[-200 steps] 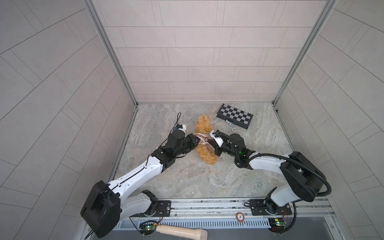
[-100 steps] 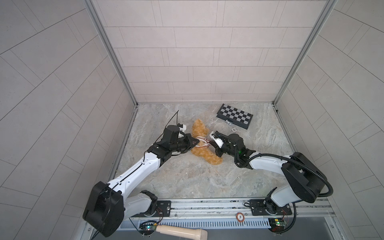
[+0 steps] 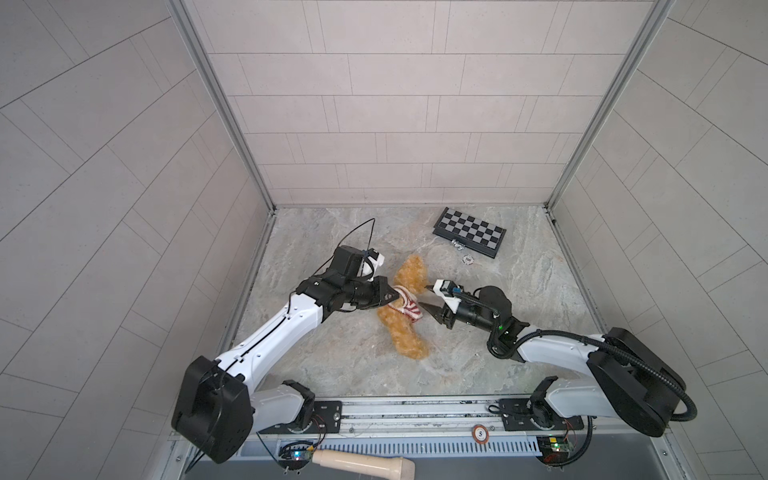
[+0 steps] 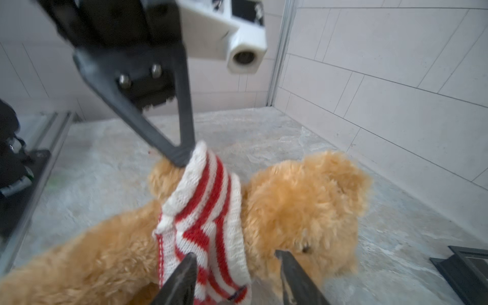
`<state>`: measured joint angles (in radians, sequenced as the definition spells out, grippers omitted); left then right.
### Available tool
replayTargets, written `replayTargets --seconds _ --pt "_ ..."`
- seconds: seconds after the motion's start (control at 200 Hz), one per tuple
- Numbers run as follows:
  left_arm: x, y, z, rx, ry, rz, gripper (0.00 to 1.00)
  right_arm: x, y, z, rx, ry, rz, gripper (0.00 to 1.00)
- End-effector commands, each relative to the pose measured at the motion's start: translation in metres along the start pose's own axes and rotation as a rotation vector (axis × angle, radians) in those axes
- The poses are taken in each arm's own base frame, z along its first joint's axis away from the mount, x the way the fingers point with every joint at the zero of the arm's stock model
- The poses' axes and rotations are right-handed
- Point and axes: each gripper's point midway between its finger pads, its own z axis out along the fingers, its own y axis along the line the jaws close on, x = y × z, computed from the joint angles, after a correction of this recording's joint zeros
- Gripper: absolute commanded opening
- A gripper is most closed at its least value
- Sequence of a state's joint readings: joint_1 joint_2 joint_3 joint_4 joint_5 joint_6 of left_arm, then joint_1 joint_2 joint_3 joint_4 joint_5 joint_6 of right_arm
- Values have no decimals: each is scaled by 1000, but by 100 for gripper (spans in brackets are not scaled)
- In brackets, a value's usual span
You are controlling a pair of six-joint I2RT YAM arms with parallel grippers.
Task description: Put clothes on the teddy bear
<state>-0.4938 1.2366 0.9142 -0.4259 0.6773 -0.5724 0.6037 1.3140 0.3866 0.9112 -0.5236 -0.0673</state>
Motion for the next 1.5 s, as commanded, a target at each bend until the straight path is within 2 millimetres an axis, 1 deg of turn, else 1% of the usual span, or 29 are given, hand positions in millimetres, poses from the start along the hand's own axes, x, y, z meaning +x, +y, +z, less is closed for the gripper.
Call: replayTargets --seconds 0.0,0.05,0.095,0.155,0.19,0.24,0.28,0.34,0.37,0.446,0.561,0.606,0.631,0.676,0.716,0.781,0.841,0.961,0.991,1.051,1.091,1.176,1.246,1.337,1.412,1.492 --pt "10 -24 -9 -15 66 311 0 -39 2 -8 -82 -155 74 64" --pt "12 -37 -14 -3 70 395 0 -44 6 -8 -136 -159 78 67" --pt "12 -46 -19 18 64 446 0 -48 12 -8 -173 -155 43 68" --pt "12 -56 -24 51 56 490 0 -48 16 -7 -175 -133 -21 68" --pt "13 -59 -27 50 59 519 0 -45 10 -7 -135 -111 -60 68" --pt "13 -62 -33 39 61 565 0 -43 -5 -7 -42 -82 -91 68" --pt "11 -64 -36 32 55 590 0 -44 -14 -8 0 -71 -102 69" --pt "10 -71 -42 36 50 628 0 -49 -23 -7 34 -62 -101 71" --pt "9 -74 -45 38 47 647 0 -51 -24 -6 32 -53 -98 72" --pt "3 -78 -48 21 29 677 0 -61 -10 -6 -13 -71 -146 73" --pt "-8 -75 -43 5 26 613 0 -77 16 -22 -77 -169 -214 71" --pt "-10 -76 -39 19 31 578 0 -80 26 -24 -122 -180 -223 67" --pt "-11 -77 -37 30 34 563 0 -82 33 -25 -150 -179 -234 63" --pt "-10 -81 -35 56 37 549 0 -80 44 -25 -191 -161 -252 55" --pt "-10 -83 -35 70 35 553 0 -76 50 -23 -209 -144 -264 52" --pt "-8 -82 -36 68 30 569 0 -75 52 -19 -215 -139 -273 49" --pt "-5 -81 -37 68 40 574 0 -73 54 -14 -236 -121 -292 44" --pt "-2 -88 -40 99 39 588 0 -57 61 -5 -293 -39 -341 42" --pt "-2 -90 -42 103 37 593 0 -54 60 -3 -286 -25 -342 40" --pt "-1 -93 -43 110 37 604 0 -53 56 0 -265 -22 -348 33" --pt "-1 -93 -44 109 40 608 0 -56 53 1 -254 -29 -353 29" --pt "0 -93 -44 108 48 612 0 -62 55 6 -256 -45 -357 24" --pt "0 -93 -44 107 51 614 0 -61 54 11 -244 -29 -359 15" --pt "1 -95 -48 110 46 623 0 -55 44 15 -188 4 -347 0" --pt "3 -97 -52 110 41 632 0 -50 30 18 -112 37 -322 0" --pt "5 -97 -56 106 45 638 0 -34 13 22 -23 103 -304 0"
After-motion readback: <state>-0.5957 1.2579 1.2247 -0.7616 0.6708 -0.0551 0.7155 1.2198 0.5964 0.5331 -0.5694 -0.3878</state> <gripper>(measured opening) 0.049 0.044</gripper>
